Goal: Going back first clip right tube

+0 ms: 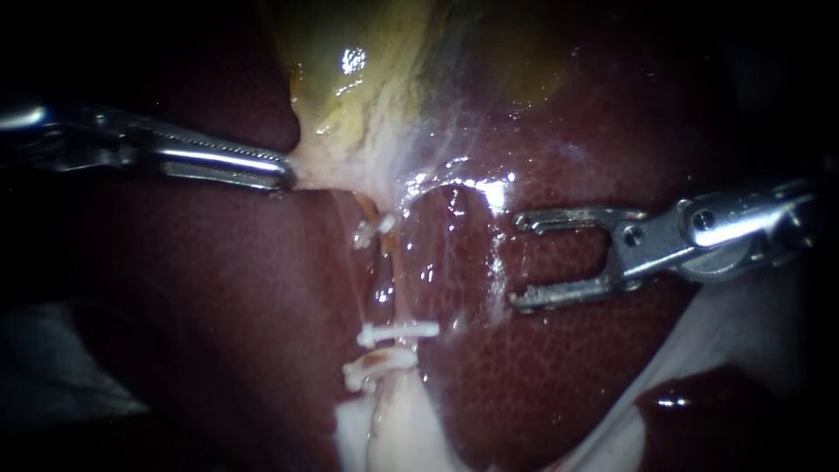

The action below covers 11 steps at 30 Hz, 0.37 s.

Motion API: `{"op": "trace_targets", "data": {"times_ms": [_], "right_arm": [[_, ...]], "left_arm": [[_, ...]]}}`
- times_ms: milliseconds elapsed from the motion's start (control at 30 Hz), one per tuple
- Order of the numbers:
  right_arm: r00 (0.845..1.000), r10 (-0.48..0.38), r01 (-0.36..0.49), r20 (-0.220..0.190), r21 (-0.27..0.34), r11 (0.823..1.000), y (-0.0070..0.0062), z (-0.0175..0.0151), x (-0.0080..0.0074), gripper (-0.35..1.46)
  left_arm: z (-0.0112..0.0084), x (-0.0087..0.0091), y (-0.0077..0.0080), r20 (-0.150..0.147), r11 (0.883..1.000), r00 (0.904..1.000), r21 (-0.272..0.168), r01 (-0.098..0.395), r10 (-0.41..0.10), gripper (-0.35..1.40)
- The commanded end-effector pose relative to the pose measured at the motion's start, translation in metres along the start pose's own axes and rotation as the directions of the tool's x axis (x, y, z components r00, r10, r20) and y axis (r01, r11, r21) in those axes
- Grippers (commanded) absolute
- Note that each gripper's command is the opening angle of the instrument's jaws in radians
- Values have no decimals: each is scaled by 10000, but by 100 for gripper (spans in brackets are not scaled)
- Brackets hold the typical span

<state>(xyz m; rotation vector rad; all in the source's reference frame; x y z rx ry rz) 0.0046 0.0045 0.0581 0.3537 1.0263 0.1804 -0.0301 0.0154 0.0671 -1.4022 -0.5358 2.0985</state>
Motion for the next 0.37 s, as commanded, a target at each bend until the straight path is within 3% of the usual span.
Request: {"op": "trace_targets", "data": {"times_ms": [33,367], "right_arm": [[10000,-1,1,-3,4,10000,0,0,0,50],[10000,-4,5,-35,188,9998,-2,0,1,50]], "left_arm": [[2,-2,0,36,10000,10000,-26,23,-23,-35],[0,-2,0,39,10000,10000,-64,23,-23,-35]]}}
